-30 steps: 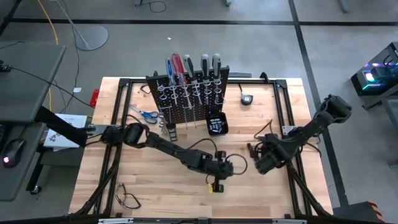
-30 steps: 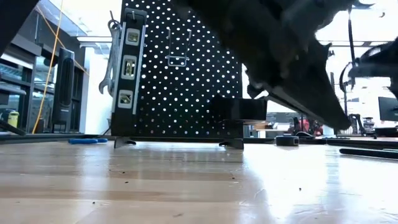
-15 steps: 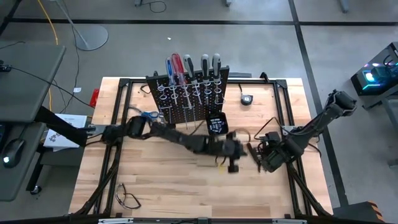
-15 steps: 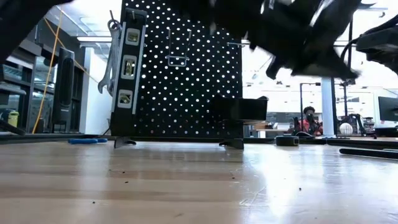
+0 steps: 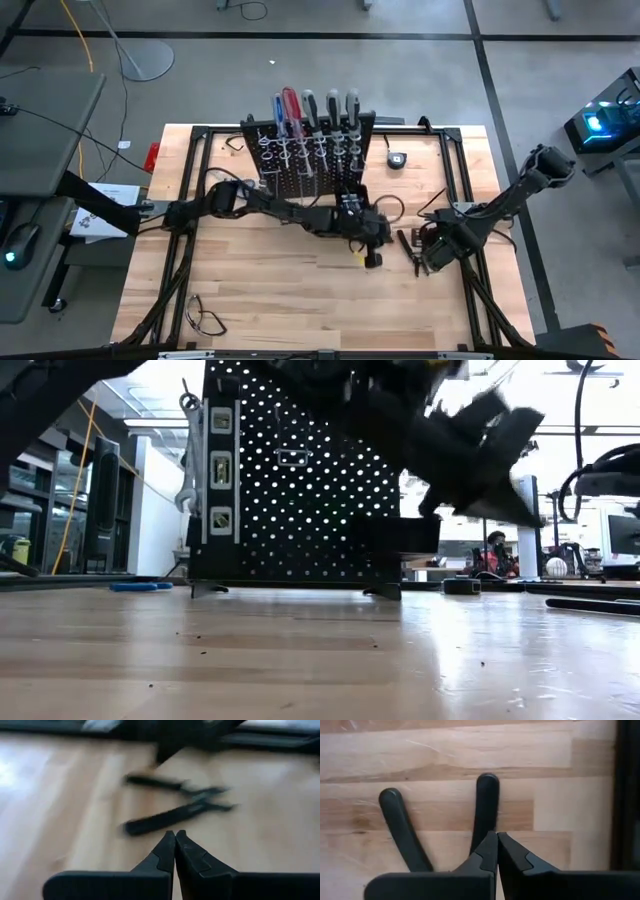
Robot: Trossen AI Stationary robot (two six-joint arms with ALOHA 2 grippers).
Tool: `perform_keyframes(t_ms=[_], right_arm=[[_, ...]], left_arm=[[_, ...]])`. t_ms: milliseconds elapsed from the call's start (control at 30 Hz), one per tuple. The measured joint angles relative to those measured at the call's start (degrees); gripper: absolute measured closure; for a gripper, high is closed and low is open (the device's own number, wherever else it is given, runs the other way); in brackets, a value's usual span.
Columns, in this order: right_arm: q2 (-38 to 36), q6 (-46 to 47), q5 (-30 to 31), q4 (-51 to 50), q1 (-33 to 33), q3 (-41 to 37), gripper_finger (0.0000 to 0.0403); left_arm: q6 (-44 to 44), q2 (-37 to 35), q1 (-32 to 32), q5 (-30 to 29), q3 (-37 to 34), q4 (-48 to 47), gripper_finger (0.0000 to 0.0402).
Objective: Hang tools onto peg board
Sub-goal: Hang the black pliers on the pegboard
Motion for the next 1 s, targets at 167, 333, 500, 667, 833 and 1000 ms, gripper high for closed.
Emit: perform_keyframes(t_ms=[167,333,500,667,833,1000], right_arm=[[1.0,-0.1,-1.0,1.5,-2.1,-1.2,0.0403],[1.5,-0.2,-2.3,1.0,-4.1,-1.2,0.0403],[5.7,0.0,-2.9,1.1,-7.0,-1.2,0.0403],[12.2,-1.4,-1.3,5.1,-10.2,-1.1,0.0403],[18.1,-8.8,-0.4,6.6,-11.5,1.2,0.0402],[21.9,-10.8,1.7,13.5,-10.0,8.3,0.0403]], left_arm=[[-0.1,-1.2,-1.8,-0.1,0.2,1.3,0.0401],[-0.2,-2.3,-2.5,-0.6,0.2,0.9,0.0401],[-0.1,-5.4,-3.5,-0.2,0.2,1.0,0.0401],[0.8,-10.4,-4.1,2.5,0.2,-0.4,0.0401],[-0.9,-16.7,-6.3,7.5,0.2,-10.8,0.0401],[-2.6,-20.9,-11.8,6.4,-0.8,-25.1,0.0401]])
